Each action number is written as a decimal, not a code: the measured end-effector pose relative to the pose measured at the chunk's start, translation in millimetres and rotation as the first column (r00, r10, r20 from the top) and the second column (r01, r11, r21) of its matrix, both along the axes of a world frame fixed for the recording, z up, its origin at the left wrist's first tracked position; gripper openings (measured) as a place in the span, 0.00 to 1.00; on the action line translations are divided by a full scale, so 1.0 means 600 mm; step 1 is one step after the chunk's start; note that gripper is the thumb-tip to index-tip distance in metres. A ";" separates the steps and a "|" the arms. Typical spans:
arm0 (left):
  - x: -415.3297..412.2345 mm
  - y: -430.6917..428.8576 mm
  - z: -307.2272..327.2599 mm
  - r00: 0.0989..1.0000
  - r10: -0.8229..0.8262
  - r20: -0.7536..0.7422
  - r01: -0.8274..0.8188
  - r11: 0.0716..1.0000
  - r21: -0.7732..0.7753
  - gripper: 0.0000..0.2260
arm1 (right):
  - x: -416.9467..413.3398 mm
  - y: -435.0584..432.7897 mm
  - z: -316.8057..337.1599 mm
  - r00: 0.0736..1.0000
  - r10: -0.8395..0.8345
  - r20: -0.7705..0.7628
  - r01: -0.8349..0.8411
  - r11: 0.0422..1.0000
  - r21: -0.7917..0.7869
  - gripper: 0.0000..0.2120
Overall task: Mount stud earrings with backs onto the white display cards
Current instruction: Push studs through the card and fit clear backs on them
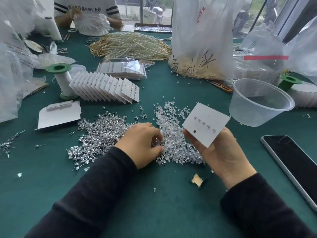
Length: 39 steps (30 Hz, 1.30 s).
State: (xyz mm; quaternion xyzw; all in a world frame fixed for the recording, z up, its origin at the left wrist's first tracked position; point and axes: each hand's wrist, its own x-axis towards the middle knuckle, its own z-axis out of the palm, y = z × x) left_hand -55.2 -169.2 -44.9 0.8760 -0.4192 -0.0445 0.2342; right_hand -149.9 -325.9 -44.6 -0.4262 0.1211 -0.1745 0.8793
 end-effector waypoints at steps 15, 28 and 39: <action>0.016 0.016 0.018 0.968 0.184 -0.173 -0.218 0.954 -0.205 0.01 | -0.008 0.005 0.007 0.996 0.081 -0.024 -0.082 0.997 -0.009 0.11; 0.023 0.032 0.032 0.936 0.183 -0.300 -0.226 0.967 -0.116 0.02 | -0.010 0.004 0.009 0.995 0.095 -0.035 -0.095 0.995 -0.019 0.10; 0.051 0.068 0.049 0.851 0.525 -0.015 -0.510 0.818 -0.266 0.03 | -0.012 0.000 0.002 0.992 0.121 -0.021 -0.122 0.992 -0.044 0.11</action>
